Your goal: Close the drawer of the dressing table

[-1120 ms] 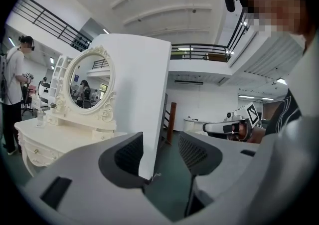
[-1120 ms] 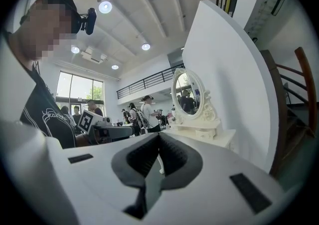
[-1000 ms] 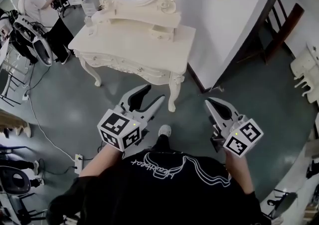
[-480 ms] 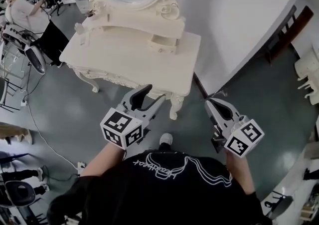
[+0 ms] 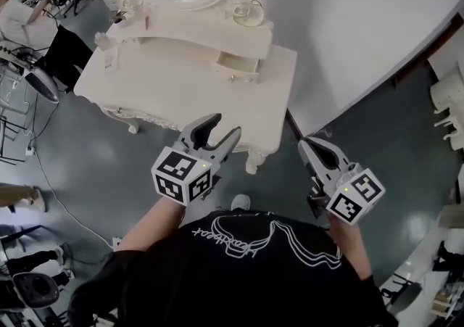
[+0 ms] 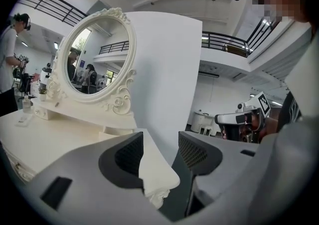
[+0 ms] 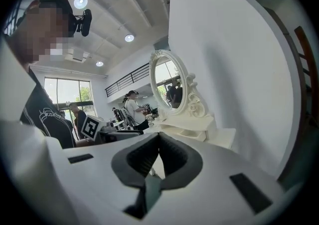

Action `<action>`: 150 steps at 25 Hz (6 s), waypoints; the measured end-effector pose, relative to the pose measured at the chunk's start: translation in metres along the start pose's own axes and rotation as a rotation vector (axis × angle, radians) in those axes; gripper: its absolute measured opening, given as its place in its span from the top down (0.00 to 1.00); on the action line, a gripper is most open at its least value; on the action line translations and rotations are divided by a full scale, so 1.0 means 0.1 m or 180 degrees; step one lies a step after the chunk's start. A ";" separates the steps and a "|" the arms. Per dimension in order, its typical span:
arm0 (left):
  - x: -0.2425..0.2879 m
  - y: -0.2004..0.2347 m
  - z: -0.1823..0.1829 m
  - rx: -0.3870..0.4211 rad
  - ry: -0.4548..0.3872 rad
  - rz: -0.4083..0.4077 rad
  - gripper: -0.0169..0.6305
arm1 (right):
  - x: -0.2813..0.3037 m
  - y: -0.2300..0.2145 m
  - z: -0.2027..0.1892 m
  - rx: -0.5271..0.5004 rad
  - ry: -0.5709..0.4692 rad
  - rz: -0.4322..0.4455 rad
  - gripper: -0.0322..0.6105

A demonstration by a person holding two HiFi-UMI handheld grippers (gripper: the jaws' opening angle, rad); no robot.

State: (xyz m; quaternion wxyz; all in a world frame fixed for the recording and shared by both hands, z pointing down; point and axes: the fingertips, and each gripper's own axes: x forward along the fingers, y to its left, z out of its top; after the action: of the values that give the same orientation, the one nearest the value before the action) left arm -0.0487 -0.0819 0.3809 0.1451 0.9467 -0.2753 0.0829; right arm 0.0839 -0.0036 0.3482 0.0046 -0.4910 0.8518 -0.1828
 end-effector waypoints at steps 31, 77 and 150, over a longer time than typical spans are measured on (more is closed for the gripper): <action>0.98 0.84 -0.40 -0.0128 0.0418 0.0624 0.65 | 0.75 -0.85 0.21 0.0044 0.0272 0.0378 0.94; 2.01 1.92 -1.10 -0.0204 0.1063 0.1230 0.82 | 1.35 -1.91 0.26 0.0237 0.0617 0.0529 0.94; 2.23 2.03 -0.41 -0.0248 0.0612 0.0941 0.65 | 1.22 -1.94 0.19 0.0439 0.0464 0.0354 0.94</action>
State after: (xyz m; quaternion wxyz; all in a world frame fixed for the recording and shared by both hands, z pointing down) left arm 0.0239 -0.3430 0.5189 0.1935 0.8774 -0.3993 0.1827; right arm 0.1861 -0.1995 0.4132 -0.0134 -0.4269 0.8612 -0.2756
